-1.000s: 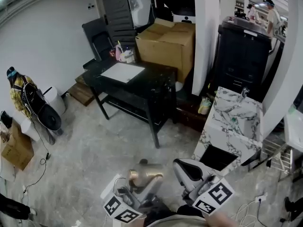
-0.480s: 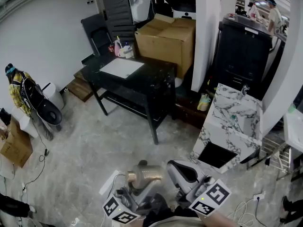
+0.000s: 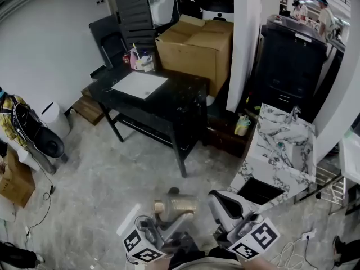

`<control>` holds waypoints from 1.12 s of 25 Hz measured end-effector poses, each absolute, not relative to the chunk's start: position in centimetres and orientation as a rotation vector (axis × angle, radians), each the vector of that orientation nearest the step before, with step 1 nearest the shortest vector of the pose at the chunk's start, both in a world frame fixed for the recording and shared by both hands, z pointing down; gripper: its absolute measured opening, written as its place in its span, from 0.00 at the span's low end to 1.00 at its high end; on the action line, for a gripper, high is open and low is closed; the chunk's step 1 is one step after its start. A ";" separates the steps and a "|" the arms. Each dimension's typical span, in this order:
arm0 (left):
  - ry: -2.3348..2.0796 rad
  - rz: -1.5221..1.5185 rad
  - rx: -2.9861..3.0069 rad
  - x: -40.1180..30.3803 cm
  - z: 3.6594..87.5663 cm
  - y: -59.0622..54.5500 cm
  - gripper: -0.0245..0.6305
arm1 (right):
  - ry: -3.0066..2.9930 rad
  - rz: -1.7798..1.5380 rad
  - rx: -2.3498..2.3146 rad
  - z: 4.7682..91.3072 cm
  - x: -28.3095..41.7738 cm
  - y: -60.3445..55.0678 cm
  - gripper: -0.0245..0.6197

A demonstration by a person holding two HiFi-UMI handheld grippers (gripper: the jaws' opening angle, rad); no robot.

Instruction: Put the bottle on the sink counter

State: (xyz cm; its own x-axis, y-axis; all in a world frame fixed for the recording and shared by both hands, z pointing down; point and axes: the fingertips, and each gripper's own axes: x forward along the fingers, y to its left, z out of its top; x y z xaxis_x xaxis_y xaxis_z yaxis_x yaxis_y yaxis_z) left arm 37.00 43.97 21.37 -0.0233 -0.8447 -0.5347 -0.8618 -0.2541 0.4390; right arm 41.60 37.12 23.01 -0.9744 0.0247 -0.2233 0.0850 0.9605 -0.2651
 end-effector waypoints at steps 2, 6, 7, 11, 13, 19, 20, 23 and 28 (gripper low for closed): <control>1.879 1.152 -2.199 34.8 21.1 42.7 0.55 | 2.895 -0.381 0.056 23.0 39.4 35.8 0.04; 1.872 1.123 -2.227 29.5 21.2 40.2 0.55 | 2.876 -0.331 0.023 22.4 34.1 33.4 0.04; 1.873 1.119 -2.239 28.1 21.2 39.5 0.55 | 2.873 -0.324 0.025 22.1 32.7 32.9 0.04; 1.854 1.106 -2.275 22.7 20.8 37.6 0.55 | 2.869 -0.273 0.001 21.3 27.1 31.4 0.04; 1.830 1.097 -2.289 20.3 20.5 37.0 0.55 | 2.871 -0.255 -0.024 21.5 24.5 30.7 0.04; 1.771 1.119 -2.313 14.2 20.3 36.0 0.55 | 2.879 -0.213 -0.061 21.7 18.4 29.3 0.04; 1.765 1.122 -2.320 13.3 20.4 35.8 0.55 | 2.881 -0.213 -0.075 21.8 17.6 29.0 0.04; 1.774 1.130 -2.330 11.1 20.9 35.3 0.55 | 2.897 -0.235 -0.086 22.6 15.4 28.5 0.04; 1.812 1.188 -2.302 8.0 22.0 34.3 0.55 | 2.926 -0.232 -0.055 23.2 12.5 28.1 0.04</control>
State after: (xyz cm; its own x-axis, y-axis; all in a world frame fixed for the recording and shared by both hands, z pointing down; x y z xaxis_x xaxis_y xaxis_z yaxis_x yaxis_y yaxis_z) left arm 7.99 34.34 22.00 0.0608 -0.8420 -0.5360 -0.8273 -0.3430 0.4449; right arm 12.51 28.05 23.23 -0.9782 -0.0532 -0.2005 -0.0210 0.9869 -0.1598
